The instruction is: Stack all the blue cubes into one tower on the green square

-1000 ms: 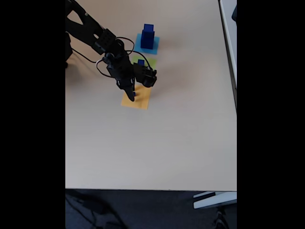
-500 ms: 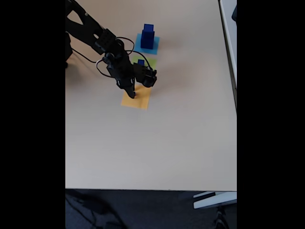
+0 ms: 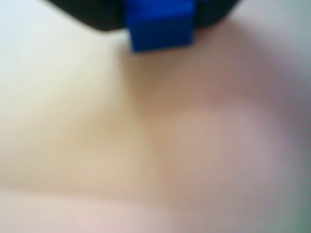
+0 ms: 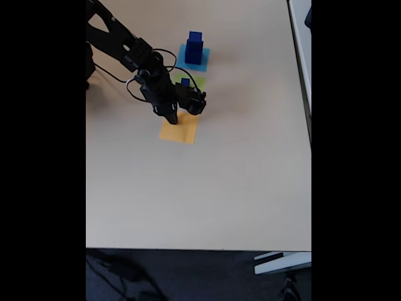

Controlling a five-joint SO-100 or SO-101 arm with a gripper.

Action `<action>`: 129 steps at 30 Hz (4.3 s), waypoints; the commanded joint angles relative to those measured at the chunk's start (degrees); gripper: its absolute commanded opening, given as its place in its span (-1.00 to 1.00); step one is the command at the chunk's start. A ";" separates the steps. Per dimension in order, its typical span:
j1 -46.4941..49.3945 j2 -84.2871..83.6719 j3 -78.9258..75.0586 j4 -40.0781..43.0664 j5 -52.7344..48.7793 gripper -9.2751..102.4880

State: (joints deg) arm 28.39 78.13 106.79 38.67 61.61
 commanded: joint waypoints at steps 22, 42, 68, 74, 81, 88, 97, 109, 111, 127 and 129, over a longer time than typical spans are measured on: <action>-9.67 23.38 -14.33 25.84 11.16 -0.83; -24.79 20.48 -26.02 36.04 36.65 -0.83; -22.32 11.51 -26.10 31.20 30.23 -0.83; -22.50 10.11 -23.64 30.23 30.32 -0.83; -22.15 9.49 -17.75 26.10 28.83 -0.83; -21.01 10.02 -10.11 18.98 26.28 -0.83; -19.95 10.11 -5.89 13.89 24.79 -0.83; -21.36 8.70 -5.80 13.89 26.98 -0.83; -21.97 8.35 -5.80 14.06 28.48 -0.83; -20.39 6.59 -4.48 11.60 27.69 -0.83; -20.39 6.50 -4.48 11.60 27.69 -0.83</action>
State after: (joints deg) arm 7.91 83.50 102.48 51.06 89.82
